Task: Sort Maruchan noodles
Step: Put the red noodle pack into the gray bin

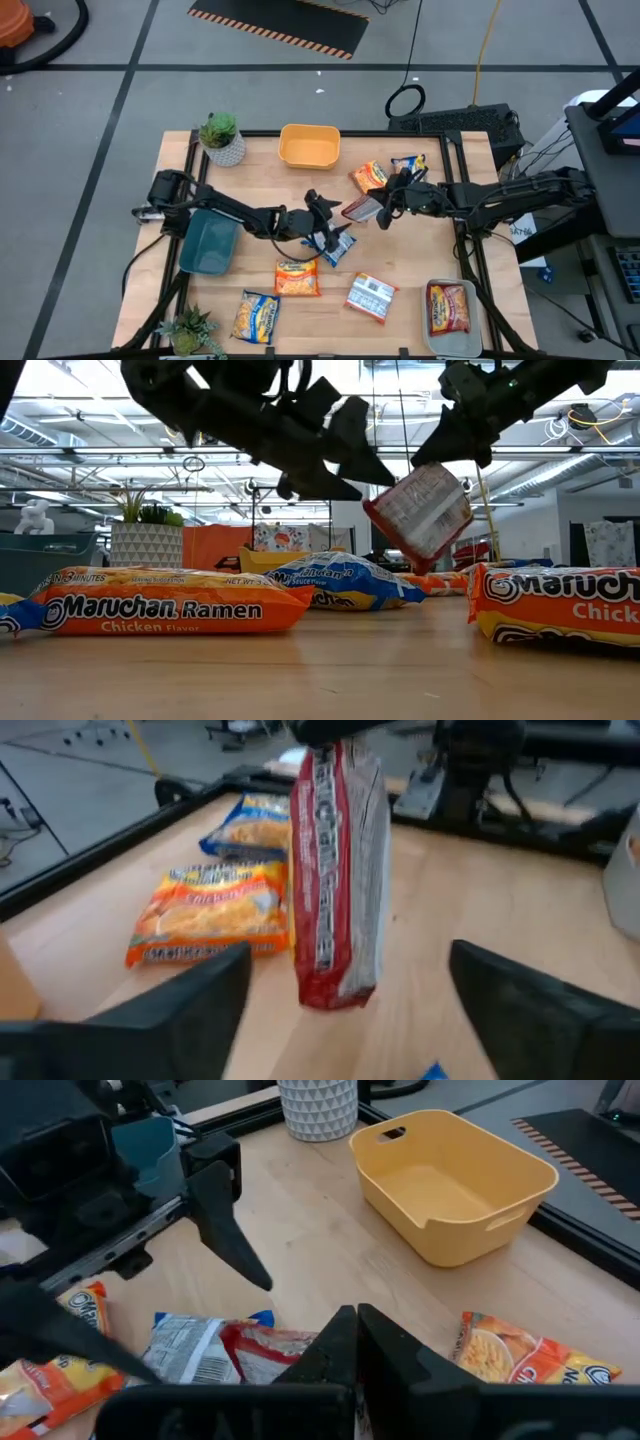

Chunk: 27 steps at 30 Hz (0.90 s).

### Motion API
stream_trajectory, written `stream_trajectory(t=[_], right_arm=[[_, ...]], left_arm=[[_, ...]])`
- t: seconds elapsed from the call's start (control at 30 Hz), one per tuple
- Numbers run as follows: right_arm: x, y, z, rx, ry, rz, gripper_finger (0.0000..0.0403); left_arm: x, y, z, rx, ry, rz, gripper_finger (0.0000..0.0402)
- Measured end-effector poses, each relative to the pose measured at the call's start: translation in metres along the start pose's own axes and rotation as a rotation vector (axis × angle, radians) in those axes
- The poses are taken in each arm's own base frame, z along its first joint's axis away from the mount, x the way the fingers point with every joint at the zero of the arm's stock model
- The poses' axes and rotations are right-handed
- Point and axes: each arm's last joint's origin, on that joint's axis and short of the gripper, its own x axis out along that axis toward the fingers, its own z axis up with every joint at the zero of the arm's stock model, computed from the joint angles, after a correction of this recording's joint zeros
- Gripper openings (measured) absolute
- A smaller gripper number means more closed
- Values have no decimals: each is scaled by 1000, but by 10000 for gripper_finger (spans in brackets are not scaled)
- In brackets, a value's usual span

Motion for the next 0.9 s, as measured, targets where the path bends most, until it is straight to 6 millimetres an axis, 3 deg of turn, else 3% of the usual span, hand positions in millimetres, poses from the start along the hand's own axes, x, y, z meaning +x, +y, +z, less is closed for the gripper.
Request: stream_trajectory(t=[0.1,0.4,0.63,0.73,0.9], right_arm=[[1,0,0,-1,2,-1,0],[1,3,4,0,-40,21,0],[0,5,9,-11,-89,45,0],[0,5,9,-19,-89,44,0],[0,5,9,-35,-89,44,0]], left_arm=[[7,2,-3,-8,-44,0,394],[41,14,-2,28,-64,5,370],[53,25,-5,91,-42,21,368],[54,29,-4,122,-42,25,346],[55,31,-3,126,-48,-26,260]])
